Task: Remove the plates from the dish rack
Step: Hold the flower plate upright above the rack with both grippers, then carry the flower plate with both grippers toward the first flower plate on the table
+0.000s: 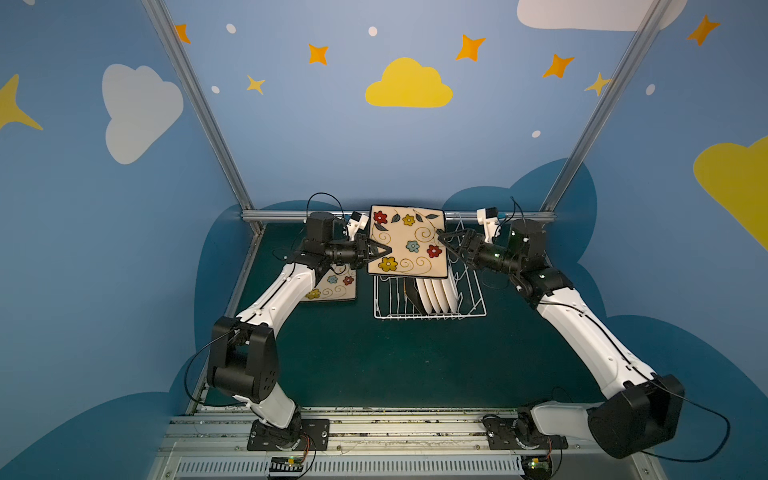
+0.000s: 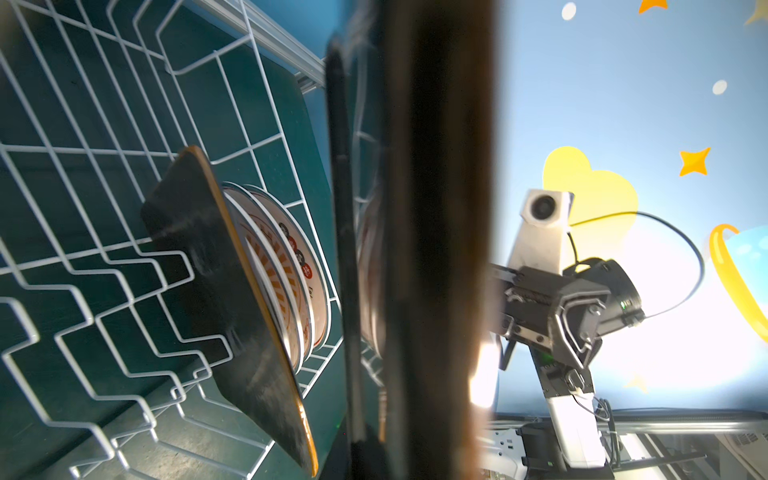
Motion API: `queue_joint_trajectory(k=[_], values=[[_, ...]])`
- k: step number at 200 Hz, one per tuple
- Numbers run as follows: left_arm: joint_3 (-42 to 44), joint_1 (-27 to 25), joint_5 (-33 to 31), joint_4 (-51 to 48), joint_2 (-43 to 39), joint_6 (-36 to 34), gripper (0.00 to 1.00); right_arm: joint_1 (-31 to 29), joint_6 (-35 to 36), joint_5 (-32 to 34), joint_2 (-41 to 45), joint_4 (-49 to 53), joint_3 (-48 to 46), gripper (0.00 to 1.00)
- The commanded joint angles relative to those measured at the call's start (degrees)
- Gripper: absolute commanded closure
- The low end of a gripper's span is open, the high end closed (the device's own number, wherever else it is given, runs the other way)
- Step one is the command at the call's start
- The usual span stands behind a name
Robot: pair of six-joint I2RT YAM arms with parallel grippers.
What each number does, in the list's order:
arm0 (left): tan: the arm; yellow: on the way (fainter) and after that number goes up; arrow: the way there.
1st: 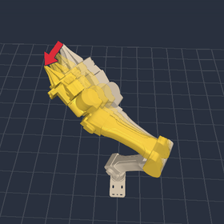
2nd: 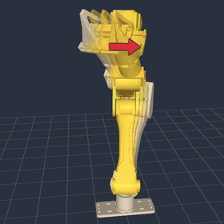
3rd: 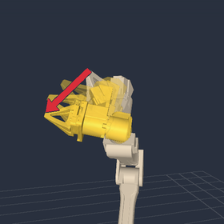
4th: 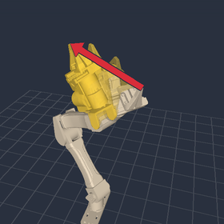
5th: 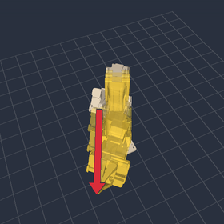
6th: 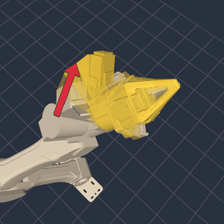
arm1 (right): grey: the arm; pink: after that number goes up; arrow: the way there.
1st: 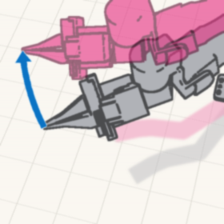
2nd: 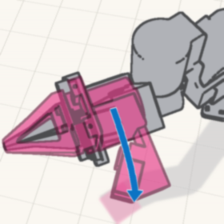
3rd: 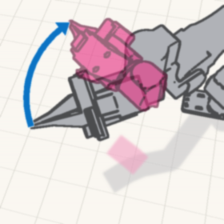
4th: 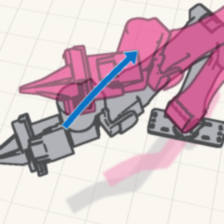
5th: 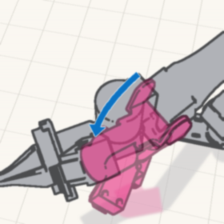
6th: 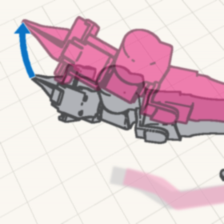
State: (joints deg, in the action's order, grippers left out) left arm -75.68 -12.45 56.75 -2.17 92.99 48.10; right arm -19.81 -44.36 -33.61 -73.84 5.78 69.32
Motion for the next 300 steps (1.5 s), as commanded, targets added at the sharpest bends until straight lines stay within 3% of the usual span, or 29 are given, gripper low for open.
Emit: queue_joint_trajectory(k=[1,79,119,186,241,300], values=[[-6.63,1.51,4.32,4.03,-4.08,-2.50,0.97,-0.45,8.75,2.57,2.94,3.24,0.67,0.10],[-12.58,7.61,3.95,-6.91,-6.39,-8.19,0.97,-6.24,26.92,9.09,6.78,9.34,1.52,0.10],[-16.40,13.87,5.62,-17.48,-7.42,-14.28,0.97,-11.13,33.31,11.02,6.73,9.19,1.78,0.10],[-16.97,24.86,4.73,-33.04,-8.69,-26.27,0.97,-16.38,37.30,12.88,4.02,9.53,2.39,0.10],[-17.58,27.56,-6.55,-50.12,-8.28,-43.32,0.97,-18.87,37.67,14.18,1.92,8.79,2.31,0.10],[-11.57,29.57,-8.74,-45.93,-6.46,-44.38,0.97,-20.30,40.01,13.46,-0.36,11.68,4.81,0.10]])
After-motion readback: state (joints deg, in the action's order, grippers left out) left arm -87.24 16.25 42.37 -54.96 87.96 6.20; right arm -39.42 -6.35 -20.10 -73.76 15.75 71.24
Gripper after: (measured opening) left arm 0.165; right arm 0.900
